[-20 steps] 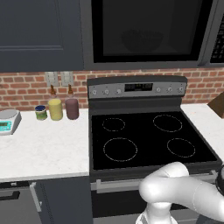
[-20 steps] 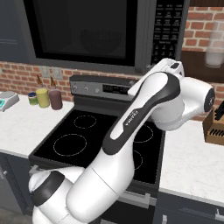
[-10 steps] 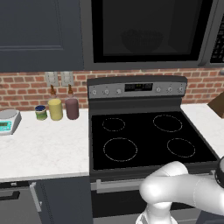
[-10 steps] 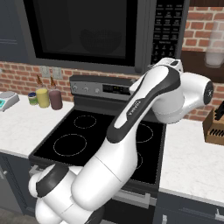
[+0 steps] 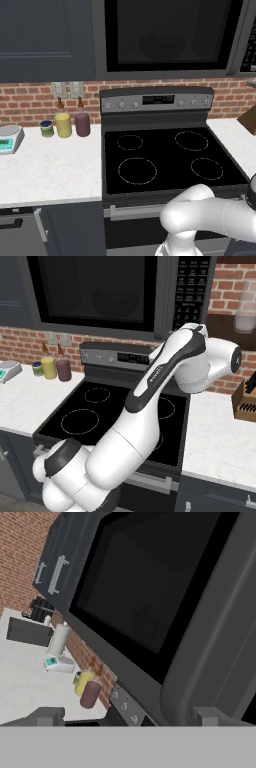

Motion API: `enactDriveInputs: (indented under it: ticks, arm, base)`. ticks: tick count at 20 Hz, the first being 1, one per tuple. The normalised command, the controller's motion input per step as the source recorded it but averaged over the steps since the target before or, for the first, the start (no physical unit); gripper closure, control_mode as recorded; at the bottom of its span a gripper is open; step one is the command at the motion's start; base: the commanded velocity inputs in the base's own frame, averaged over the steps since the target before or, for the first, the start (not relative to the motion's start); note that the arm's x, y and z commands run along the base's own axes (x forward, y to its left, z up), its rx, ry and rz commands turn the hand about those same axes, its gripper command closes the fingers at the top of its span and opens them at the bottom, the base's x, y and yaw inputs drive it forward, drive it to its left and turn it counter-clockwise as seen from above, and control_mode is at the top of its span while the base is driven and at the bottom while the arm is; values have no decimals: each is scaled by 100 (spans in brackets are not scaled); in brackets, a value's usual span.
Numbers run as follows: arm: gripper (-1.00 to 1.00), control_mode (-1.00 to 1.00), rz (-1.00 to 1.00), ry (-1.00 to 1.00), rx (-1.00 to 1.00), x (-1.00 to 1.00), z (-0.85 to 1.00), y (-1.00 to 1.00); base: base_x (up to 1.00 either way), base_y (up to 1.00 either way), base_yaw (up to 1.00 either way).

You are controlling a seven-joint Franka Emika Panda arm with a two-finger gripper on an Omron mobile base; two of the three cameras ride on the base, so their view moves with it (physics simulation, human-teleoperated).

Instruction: Pick the cucumber from the sink and place it in the bowl. Then pick the bowl and place it in the microwave. Then close the microwave door and press the start button.

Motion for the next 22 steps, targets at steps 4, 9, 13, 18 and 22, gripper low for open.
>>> enactDriveInputs:
  ticks: [4,9,13,18,22]
  arm:
    - [-100,-100,0,0,0,15,0,0]
    - [-100,-100,0,0,0,13,-6,0]
    - [-100,-100,0,0,0,12,-11,-3]
    - [-100,-100,0,0,0,12,-6,-8]
    - [-100,-100,0,0,0,12,0,-8]
  base:
    - [0,0,0]
    - [0,0,0]
    - [0,0,0]
    - [0,0,0]
    - [0,0,0]
